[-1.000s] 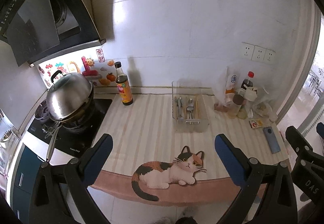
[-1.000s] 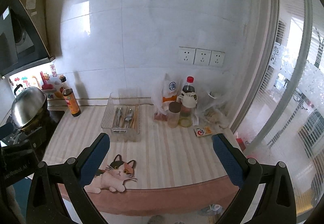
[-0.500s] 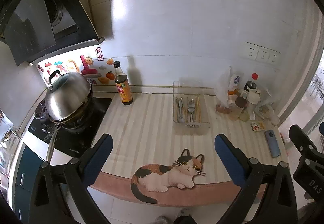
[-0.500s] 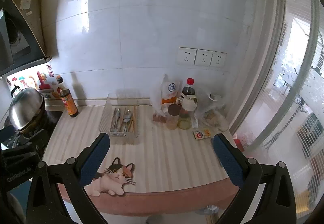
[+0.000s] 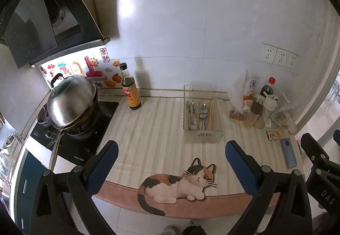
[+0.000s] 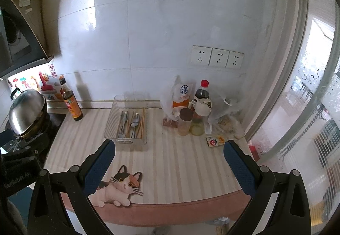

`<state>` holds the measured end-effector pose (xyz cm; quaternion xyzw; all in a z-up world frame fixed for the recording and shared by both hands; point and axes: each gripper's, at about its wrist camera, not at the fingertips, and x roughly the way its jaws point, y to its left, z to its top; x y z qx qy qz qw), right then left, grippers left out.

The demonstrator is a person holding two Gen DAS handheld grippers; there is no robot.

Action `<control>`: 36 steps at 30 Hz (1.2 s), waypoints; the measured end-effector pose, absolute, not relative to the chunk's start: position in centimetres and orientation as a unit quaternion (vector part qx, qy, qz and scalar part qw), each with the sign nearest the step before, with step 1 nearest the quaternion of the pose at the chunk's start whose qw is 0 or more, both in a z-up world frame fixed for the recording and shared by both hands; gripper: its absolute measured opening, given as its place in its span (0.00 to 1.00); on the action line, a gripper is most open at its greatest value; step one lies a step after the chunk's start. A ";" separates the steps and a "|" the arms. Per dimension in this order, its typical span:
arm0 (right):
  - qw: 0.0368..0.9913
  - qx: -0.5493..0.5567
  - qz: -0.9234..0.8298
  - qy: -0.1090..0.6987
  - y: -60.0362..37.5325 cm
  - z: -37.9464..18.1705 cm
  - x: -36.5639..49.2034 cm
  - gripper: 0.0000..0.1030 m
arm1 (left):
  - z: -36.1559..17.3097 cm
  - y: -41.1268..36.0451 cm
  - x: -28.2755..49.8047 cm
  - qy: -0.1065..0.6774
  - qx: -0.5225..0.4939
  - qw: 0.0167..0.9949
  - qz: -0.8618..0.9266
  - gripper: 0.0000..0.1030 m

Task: Organize utensils

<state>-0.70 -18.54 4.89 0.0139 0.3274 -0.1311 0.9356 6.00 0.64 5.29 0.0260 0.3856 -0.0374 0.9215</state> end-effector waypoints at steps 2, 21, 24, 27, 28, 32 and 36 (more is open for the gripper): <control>0.936 0.014 -0.130 0.328 -18.6 4.9 -0.7 1.00 | 5.3 0.6 6.0 0.386 0.026 0.921 -0.037 1.00; 0.934 0.013 -0.129 0.333 -18.5 4.6 0.0 1.00 | 5.3 0.5 6.3 0.386 0.026 0.921 -0.037 1.00; 0.934 0.013 -0.130 0.333 -18.4 4.5 0.1 1.00 | 5.3 0.5 6.3 0.387 0.026 0.921 -0.038 1.00; 0.934 0.013 -0.131 0.334 -18.4 4.4 0.2 1.00 | 5.2 0.5 6.3 0.387 0.027 0.921 -0.036 1.00; 0.934 0.013 -0.130 0.334 -18.4 4.4 0.2 1.00 | 5.1 0.5 6.4 0.387 0.027 0.921 -0.037 1.00; 0.934 0.013 -0.129 0.333 -18.4 4.5 0.2 1.00 | 5.1 0.5 6.4 0.387 0.027 0.921 -0.037 1.00; 0.934 0.013 -0.129 0.334 -18.4 4.4 0.2 1.00 | 5.0 0.5 6.4 0.387 0.028 0.921 -0.038 1.00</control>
